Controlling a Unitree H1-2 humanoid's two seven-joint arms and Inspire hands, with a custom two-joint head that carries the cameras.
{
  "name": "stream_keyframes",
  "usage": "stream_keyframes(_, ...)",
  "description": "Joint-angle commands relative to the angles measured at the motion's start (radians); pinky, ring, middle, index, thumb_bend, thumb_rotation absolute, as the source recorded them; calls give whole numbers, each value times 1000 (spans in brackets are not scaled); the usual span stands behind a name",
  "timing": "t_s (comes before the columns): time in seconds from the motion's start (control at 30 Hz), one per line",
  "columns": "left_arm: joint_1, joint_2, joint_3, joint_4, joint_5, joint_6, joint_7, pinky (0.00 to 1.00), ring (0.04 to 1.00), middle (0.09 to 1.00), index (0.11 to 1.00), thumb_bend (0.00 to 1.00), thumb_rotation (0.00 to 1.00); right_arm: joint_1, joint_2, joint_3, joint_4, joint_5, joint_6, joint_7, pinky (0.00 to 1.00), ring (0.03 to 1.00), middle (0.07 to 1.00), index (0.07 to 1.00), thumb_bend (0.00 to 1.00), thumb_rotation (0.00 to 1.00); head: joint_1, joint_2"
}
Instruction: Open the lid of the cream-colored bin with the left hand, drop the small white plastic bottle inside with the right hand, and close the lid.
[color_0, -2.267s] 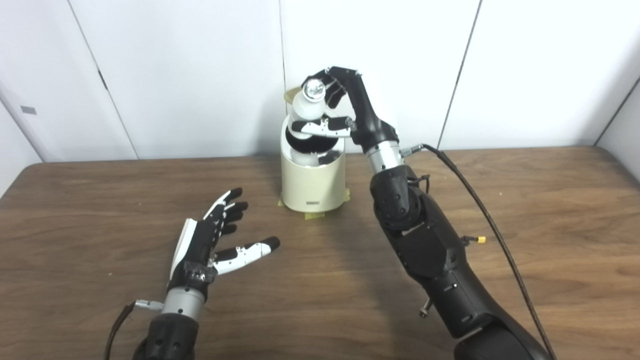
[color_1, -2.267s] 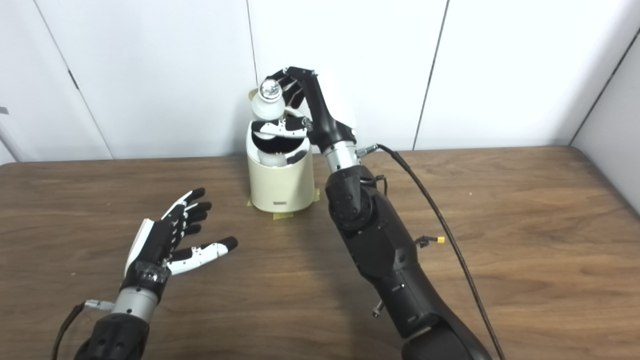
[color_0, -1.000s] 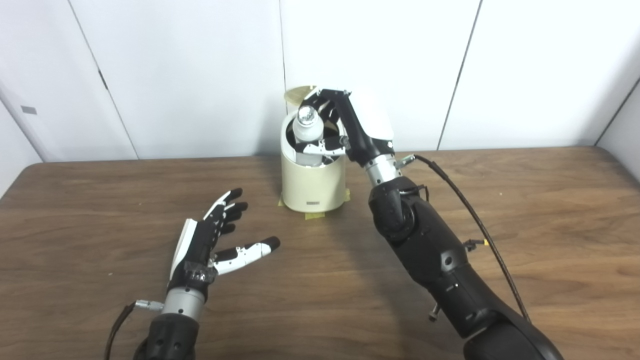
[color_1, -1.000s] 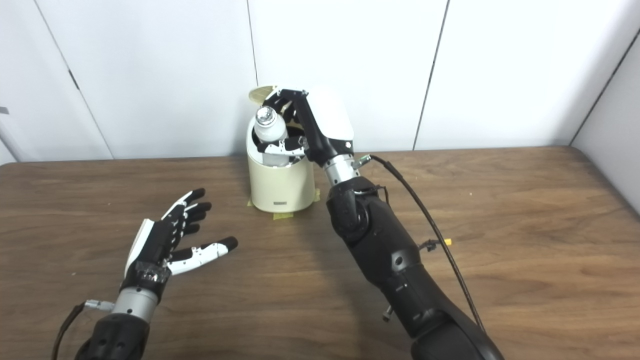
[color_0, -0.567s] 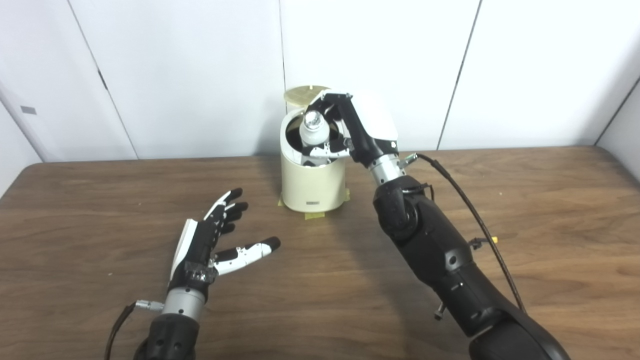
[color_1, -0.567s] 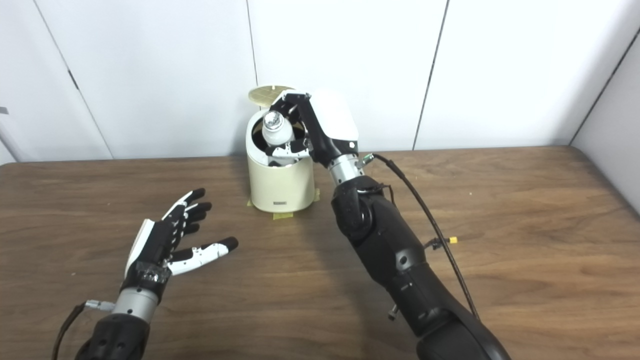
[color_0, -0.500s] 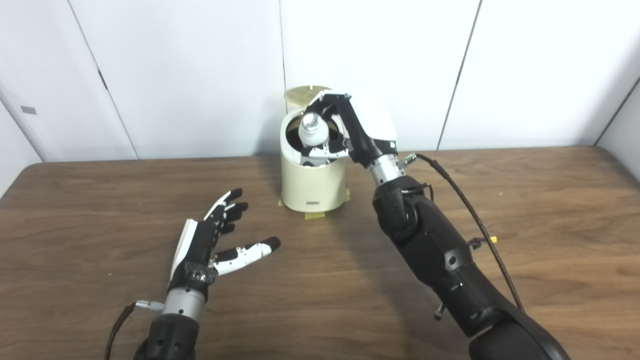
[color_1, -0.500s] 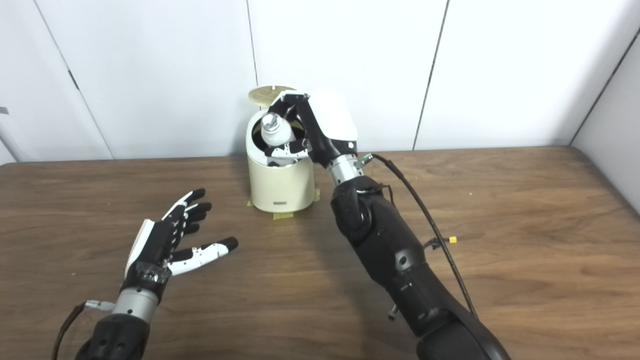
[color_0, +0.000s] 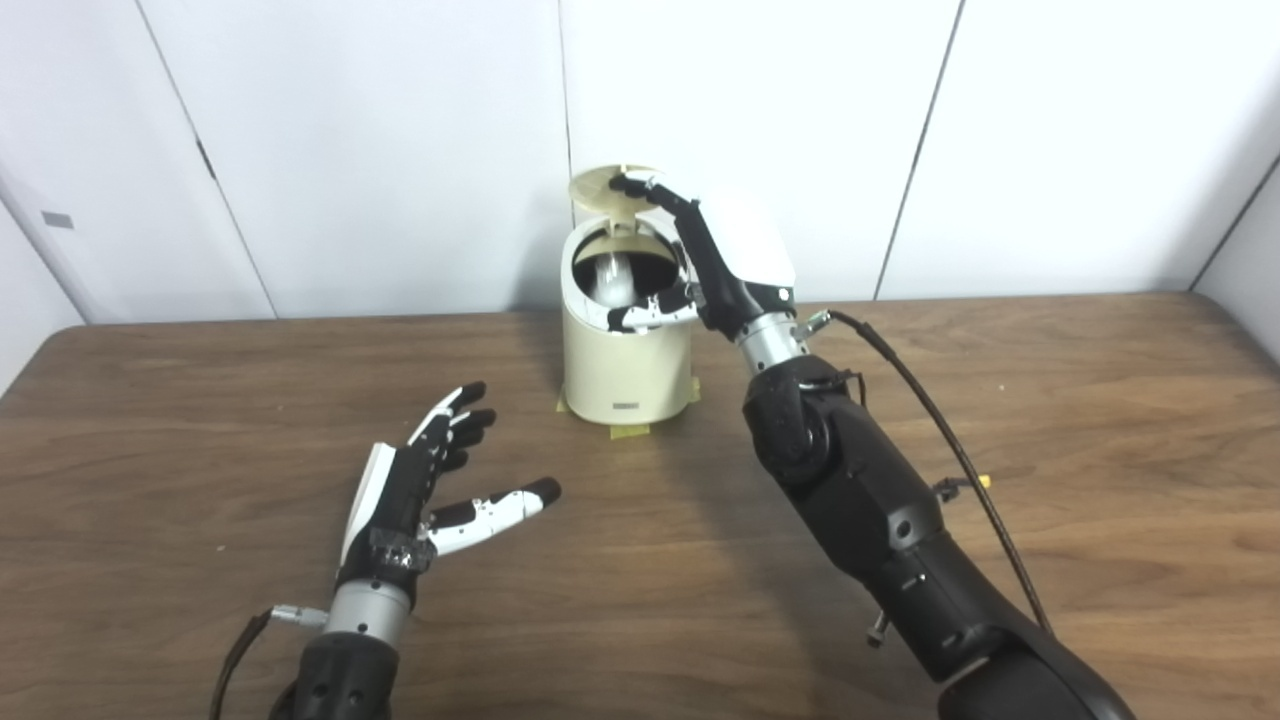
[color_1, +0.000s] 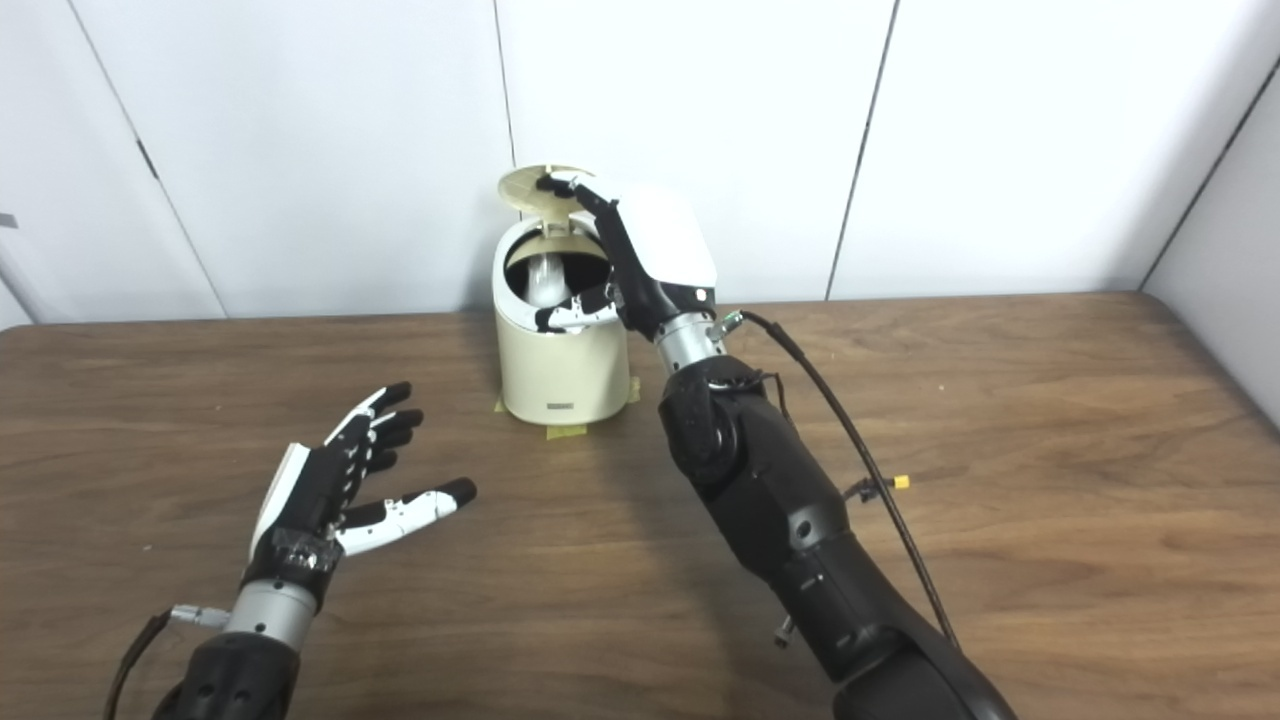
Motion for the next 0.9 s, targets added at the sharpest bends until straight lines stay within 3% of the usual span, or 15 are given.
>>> stream_keyframes(0.0,-20,3,-3,-41,1,-20,5,863,866,858,935,830,207,-39,-5,-5,-37,-3,-10,-13,730,830,836,728,814,89,0,1)
stream_keyframes(0.23,-22,4,-1,-41,1,-19,5,863,865,858,928,833,206,-40,-5,-6,-20,1,-53,-51,633,695,682,638,780,44,-1,2)
stream_keyframes(0.27,-21,4,0,-43,0,-16,5,868,866,857,928,833,208,-40,-2,-10,-16,9,-65,-61,616,676,664,568,653,86,-2,2)
stream_keyframes(0.3,-21,4,0,-45,1,-14,4,880,867,858,927,832,209,-39,0,-13,-13,14,-76,-72,582,643,639,532,589,106,-2,3)
stream_keyframes(0.37,-20,5,-1,-49,4,-9,2,900,870,857,925,831,215,-37,4,-19,-8,30,-104,-91,521,584,548,484,539,22,-3,3)
stream_keyframes(0.6,-18,6,1,-51,0,-10,0,864,860,859,926,827,208,-23,15,-45,-16,89,-166,-104,398,431,487,502,520,0,-4,3)
stream_keyframes(0.87,-32,5,8,-36,15,-11,16,831,854,845,910,772,277,37,48,-119,-150,207,-123,-37,358,429,488,507,504,0,0,0)
